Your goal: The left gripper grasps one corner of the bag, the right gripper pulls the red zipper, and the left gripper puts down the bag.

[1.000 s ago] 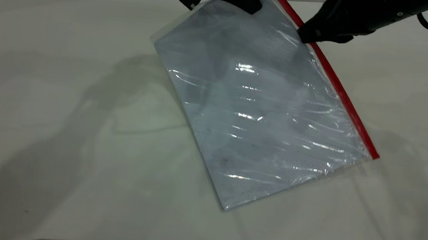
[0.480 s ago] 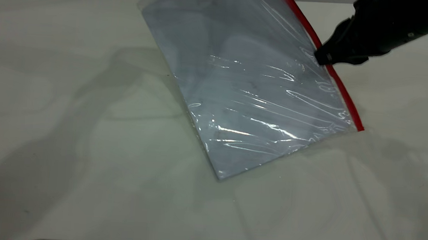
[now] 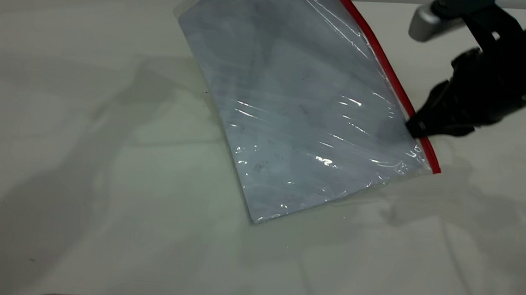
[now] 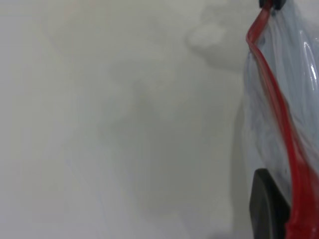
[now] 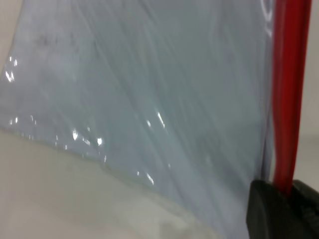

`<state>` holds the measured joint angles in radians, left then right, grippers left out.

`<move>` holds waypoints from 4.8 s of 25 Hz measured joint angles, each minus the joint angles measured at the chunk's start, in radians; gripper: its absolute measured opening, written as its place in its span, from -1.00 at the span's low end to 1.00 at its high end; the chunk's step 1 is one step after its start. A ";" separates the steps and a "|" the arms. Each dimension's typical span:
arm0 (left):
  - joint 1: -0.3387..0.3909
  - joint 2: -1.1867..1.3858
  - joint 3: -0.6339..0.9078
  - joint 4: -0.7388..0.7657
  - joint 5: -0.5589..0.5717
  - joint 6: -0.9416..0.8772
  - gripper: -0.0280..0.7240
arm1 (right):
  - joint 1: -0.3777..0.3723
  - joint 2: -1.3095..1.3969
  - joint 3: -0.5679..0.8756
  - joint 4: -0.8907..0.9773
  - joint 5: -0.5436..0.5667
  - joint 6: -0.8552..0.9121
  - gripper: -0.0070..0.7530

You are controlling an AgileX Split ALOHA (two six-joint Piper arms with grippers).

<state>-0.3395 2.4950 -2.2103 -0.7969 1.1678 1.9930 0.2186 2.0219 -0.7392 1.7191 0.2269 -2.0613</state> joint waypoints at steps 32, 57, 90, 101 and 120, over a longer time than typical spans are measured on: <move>0.009 -0.003 -0.005 0.054 -0.004 -0.457 0.43 | -0.002 -0.002 0.093 0.070 -0.017 0.027 0.53; 0.008 -0.349 -0.387 0.754 0.000 -1.797 0.60 | -0.002 -0.894 -0.122 -0.360 0.235 0.760 0.49; 0.008 -1.603 1.303 0.769 0.000 -2.010 0.58 | -0.002 -1.795 0.175 -1.381 0.926 1.726 0.49; 0.008 -1.990 1.619 0.768 -0.005 -1.985 0.58 | -0.002 -1.919 0.212 -1.508 0.968 1.748 0.49; 0.008 -2.195 1.719 0.607 -0.044 -1.787 0.58 | -0.002 -1.986 0.256 -1.570 0.915 1.773 0.49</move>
<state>-0.3313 0.3001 -0.4915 -0.1896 1.1238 0.2064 0.2165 0.0357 -0.4832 0.1495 1.1419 -0.2884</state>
